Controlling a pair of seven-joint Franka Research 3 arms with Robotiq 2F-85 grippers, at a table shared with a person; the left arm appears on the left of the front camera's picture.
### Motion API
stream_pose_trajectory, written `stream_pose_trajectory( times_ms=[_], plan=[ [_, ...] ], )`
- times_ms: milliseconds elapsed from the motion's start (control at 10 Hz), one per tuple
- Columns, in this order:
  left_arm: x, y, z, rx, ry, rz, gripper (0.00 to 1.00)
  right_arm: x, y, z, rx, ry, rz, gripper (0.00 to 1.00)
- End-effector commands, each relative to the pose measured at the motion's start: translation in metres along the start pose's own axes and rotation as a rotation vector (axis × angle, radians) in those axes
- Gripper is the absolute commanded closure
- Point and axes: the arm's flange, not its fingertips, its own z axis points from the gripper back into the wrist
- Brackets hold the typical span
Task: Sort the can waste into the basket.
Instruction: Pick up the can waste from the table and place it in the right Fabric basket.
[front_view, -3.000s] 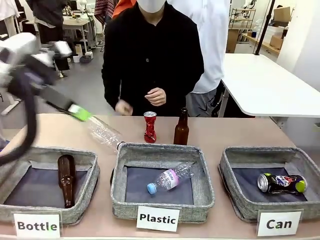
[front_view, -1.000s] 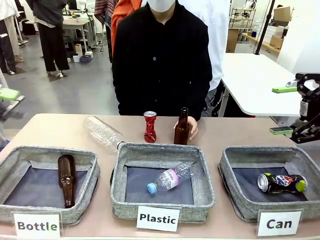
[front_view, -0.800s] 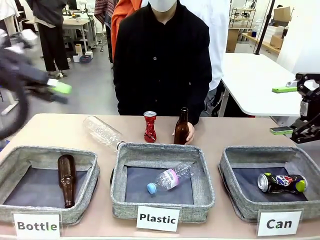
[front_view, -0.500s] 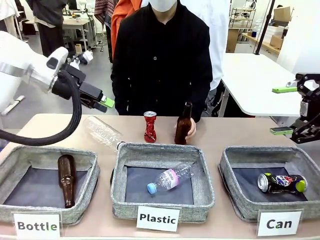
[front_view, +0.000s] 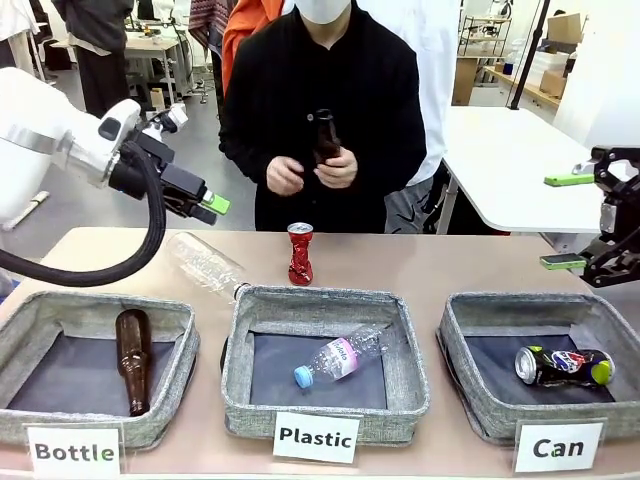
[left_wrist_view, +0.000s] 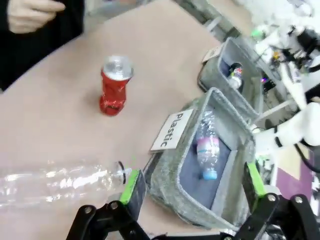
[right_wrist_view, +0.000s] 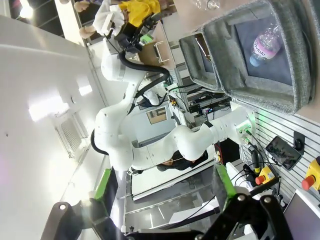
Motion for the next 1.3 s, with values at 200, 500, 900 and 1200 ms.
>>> stream_pose_trajectory(
  times_ms=[200,500,900,1200],
  plan=[
    [0.029,0.044,0.049,-0.132,-0.227,-0.097,0.0,-0.002,0.004,0.0,0.003,-0.006,-0.02,0.0],
    [-0.052,0.004,0.166,-0.208,-0.261,-0.17,0.0,-0.002,0.004,0.0,0.003,-0.006,-0.02,0.0],
    [-0.211,-0.002,0.286,0.054,-0.742,-0.003,0.0,-0.002,0.004,0.0,0.003,-0.006,-0.02,0.0],
    [-0.26,0.0,0.308,0.067,-0.833,0.066,0.0,-0.002,0.004,0.0,0.003,-0.006,-0.02,0.0]
  ],
)
